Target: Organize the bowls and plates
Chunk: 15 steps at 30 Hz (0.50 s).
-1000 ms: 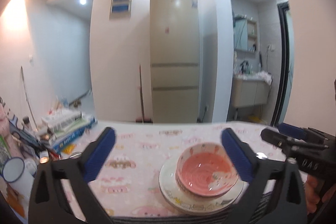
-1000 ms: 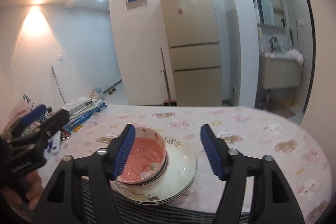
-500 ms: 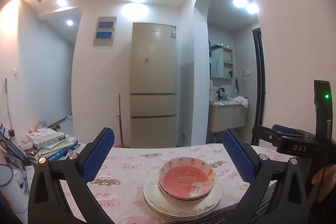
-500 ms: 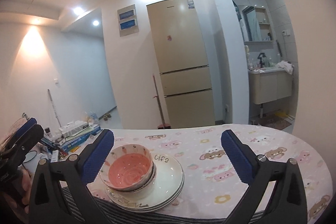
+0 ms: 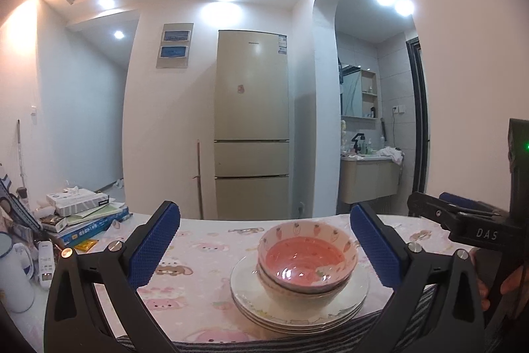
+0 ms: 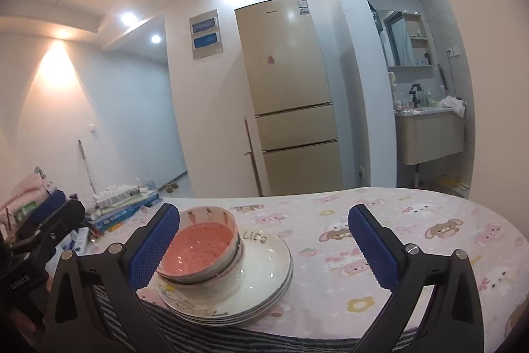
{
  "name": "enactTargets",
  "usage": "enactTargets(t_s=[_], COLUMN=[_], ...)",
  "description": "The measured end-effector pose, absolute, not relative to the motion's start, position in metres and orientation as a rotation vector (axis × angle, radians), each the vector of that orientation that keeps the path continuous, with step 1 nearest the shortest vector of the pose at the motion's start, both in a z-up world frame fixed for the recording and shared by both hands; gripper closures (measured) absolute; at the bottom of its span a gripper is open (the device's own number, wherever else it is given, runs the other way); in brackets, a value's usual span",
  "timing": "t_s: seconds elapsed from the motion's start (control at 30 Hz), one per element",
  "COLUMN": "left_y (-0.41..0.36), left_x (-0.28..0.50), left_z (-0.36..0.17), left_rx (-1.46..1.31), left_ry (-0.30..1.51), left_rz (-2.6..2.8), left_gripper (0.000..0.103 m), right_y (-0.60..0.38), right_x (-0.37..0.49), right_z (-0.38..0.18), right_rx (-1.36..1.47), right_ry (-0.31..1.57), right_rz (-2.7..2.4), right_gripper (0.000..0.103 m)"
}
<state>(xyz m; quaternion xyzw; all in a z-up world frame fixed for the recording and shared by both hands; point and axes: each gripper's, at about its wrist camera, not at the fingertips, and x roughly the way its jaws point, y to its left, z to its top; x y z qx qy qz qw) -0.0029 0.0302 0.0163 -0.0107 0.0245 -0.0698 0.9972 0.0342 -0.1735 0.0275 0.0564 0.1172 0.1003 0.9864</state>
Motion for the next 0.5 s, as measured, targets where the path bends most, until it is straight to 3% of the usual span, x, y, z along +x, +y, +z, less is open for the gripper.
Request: enactTargets(t_s=[0.5], left_y=[0.04], left_x=[-0.009], left_z=[0.002], left_rx=[-0.054], left_ry=[0.049], left_rz=[-0.042], left_gripper=[0.0], right_y=[-0.172], right_x=[0.025], right_z=[0.015], right_rx=[0.067], right_ry=[0.197], right_rz=[0.172], right_gripper=[0.0])
